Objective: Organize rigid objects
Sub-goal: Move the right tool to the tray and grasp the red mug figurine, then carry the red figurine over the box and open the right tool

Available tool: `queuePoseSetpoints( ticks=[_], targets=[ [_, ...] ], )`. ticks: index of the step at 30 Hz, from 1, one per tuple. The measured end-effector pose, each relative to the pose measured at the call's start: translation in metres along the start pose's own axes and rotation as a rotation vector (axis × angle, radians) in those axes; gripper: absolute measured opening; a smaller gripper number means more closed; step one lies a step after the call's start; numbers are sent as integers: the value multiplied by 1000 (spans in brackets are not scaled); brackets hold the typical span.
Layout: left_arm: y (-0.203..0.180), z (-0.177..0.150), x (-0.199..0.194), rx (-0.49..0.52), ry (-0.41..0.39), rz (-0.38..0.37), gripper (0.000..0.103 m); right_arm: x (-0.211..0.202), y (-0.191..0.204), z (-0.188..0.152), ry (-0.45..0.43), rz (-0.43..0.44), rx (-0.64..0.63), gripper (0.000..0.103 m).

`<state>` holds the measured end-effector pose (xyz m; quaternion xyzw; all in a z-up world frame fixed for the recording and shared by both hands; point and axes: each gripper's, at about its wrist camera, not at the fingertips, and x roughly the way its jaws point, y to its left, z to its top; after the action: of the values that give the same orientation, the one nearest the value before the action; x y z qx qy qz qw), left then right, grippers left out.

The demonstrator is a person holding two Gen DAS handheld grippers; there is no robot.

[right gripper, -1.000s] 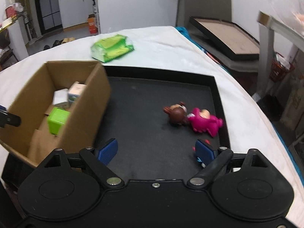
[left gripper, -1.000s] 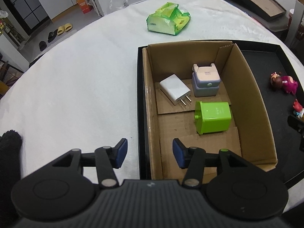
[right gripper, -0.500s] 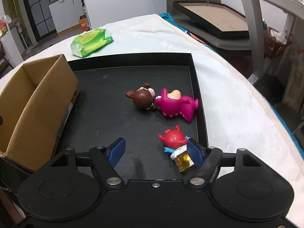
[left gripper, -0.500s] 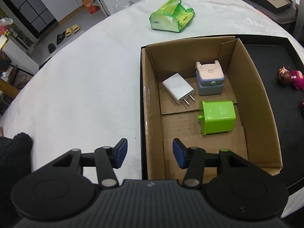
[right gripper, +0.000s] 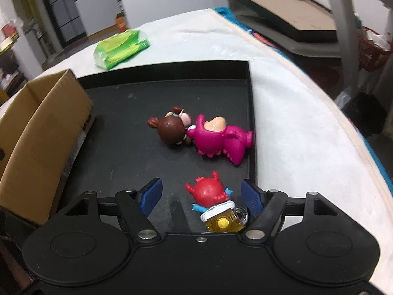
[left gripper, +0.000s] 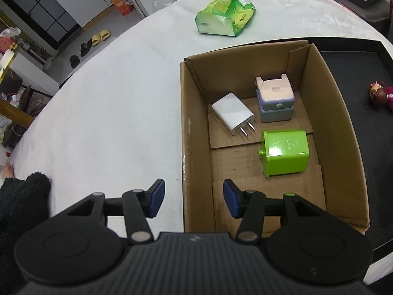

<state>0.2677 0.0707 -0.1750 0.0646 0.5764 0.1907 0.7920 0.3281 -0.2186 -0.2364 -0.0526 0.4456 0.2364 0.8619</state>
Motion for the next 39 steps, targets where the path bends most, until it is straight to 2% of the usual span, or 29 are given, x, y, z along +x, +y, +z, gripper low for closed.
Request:
queuePoseSetpoints(
  ticks=[4, 8, 10, 12, 19, 27, 28, 30, 39],
  targets=[
    [0, 2, 1, -6, 8, 4, 51, 2, 1, 0, 11, 17, -58, 71],
    [-2, 2, 1, 1, 6, 9, 51, 0, 1, 0, 22, 17, -62, 70],
    [-3, 2, 1, 4, 4, 11, 51, 0, 1, -1, 34, 29, -52, 66],
    [-3, 2, 0, 6, 0, 10, 51, 0, 1, -2, 62, 31, -42, 57],
    [0, -1, -3, -2, -12, 0, 51, -6, 7, -13, 99, 38, -32, 56],
    [4, -2, -7, -9, -33, -21, 51, 1, 12, -5, 114, -33, 26, 55],
    [4, -3, -8, -11, -37, -25, 51, 1, 14, -5, 119, -38, 21, 53],
    [6, -3, -9, -16, -42, -33, 51, 1, 17, -3, 131, -53, 12, 39],
    [15, -6, -10, -36, -67, -91, 51, -15, 43, 7, 109, -94, -17, 38]
  ],
)
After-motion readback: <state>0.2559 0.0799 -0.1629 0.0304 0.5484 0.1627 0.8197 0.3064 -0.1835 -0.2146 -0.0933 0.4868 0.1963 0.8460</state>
